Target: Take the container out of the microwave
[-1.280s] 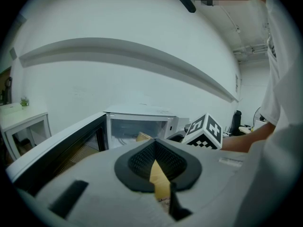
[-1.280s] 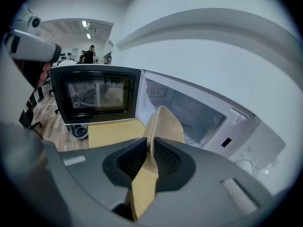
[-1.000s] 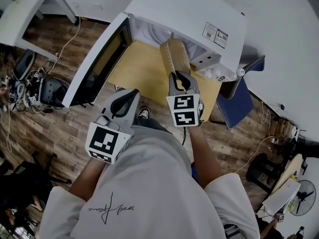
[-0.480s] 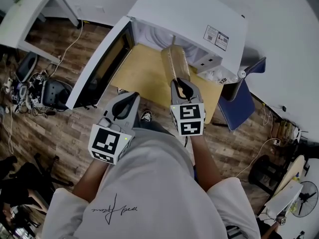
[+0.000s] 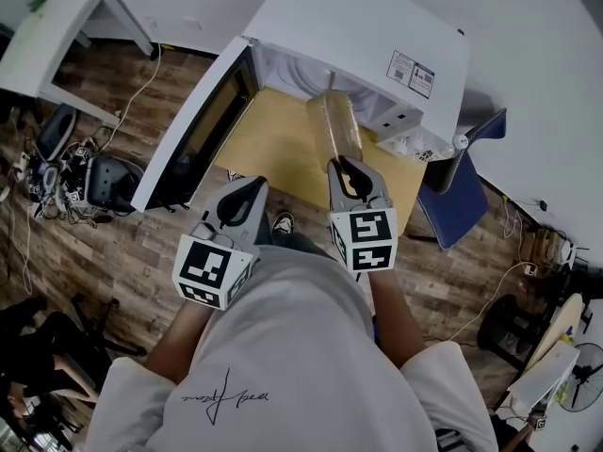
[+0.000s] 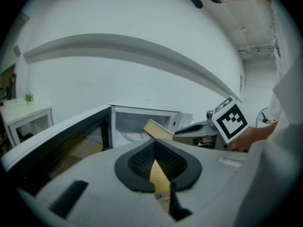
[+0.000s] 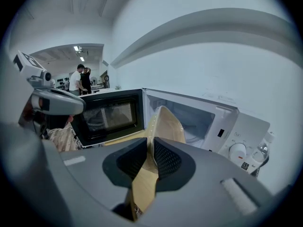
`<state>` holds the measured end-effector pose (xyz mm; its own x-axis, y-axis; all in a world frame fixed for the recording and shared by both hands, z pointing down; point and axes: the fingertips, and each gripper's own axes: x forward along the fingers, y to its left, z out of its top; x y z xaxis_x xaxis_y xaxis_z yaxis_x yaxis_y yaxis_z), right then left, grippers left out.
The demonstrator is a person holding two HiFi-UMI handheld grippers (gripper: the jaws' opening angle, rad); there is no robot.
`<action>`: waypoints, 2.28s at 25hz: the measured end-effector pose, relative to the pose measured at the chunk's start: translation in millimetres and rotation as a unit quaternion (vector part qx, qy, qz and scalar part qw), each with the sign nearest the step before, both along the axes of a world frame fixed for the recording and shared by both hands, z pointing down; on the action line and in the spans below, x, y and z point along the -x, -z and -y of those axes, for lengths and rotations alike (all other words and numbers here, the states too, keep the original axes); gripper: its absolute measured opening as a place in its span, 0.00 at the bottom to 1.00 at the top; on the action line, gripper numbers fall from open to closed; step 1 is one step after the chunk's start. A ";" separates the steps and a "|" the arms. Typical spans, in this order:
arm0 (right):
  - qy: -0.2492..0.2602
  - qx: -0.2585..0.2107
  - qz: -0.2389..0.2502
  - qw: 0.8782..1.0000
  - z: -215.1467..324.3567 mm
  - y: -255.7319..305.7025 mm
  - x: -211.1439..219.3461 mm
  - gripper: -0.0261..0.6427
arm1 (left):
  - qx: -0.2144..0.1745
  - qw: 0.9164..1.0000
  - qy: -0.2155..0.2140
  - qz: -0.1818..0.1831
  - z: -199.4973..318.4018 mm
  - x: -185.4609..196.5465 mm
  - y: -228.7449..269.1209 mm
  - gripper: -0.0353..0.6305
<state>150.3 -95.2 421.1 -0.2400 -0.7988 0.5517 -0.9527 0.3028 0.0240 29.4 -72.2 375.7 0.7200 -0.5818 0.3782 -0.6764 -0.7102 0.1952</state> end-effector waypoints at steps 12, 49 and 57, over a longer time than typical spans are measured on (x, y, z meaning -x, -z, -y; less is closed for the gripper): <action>-0.009 -0.013 0.037 0.999 -13.7 25.2 -4.9 0.13 | 0.011 1.000 0.011 -0.017 8.4 -2.7 5.2 0.04; 0.044 -0.011 0.110 0.993 -20.8 57.6 -7.6 0.12 | 0.030 0.997 0.073 -0.001 16.9 16.2 8.7 0.04; 0.047 -0.001 0.107 0.993 -20.0 55.1 -12.1 0.12 | 0.033 0.997 0.066 0.005 14.8 5.8 2.7 0.04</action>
